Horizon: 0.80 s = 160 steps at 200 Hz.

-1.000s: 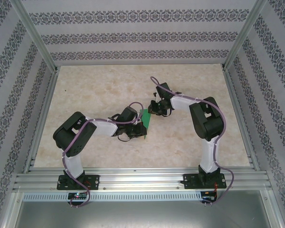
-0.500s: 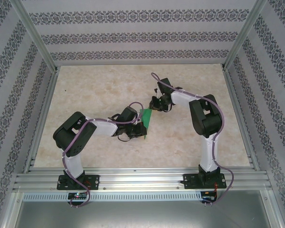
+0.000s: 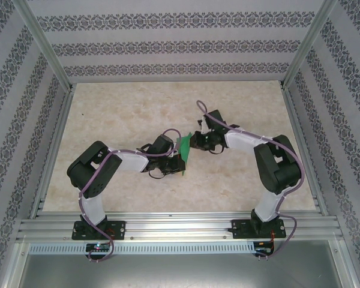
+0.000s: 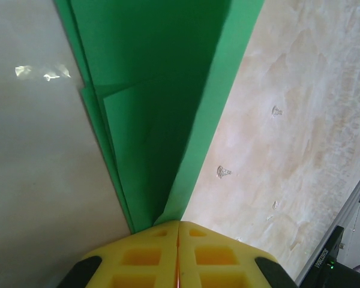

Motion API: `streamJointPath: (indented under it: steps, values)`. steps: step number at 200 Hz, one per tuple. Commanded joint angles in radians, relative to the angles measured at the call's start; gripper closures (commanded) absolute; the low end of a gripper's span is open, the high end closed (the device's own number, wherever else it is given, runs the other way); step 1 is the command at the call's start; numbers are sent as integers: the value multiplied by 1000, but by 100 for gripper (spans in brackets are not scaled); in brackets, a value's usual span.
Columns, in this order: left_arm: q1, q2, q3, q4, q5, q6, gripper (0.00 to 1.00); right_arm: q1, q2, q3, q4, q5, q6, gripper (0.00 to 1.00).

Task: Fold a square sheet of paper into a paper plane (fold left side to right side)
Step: Fold the wing for the fifth time at the center of the table.

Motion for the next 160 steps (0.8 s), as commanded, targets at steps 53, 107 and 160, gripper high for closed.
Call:
streamJointPath:
  steps: [53, 107, 160]
  values:
    - [-16, 59, -34, -133, -10, 18, 91, 103, 71, -43, 135, -48, 112, 83]
    - [-17, 60, -34, -136, -10, 19, 91, 88, 132, 46, 8, 92, -29, 83]
    - [-17, 62, -41, -133, -6, 18, 91, 38, 176, 98, 6, 113, -88, 83]
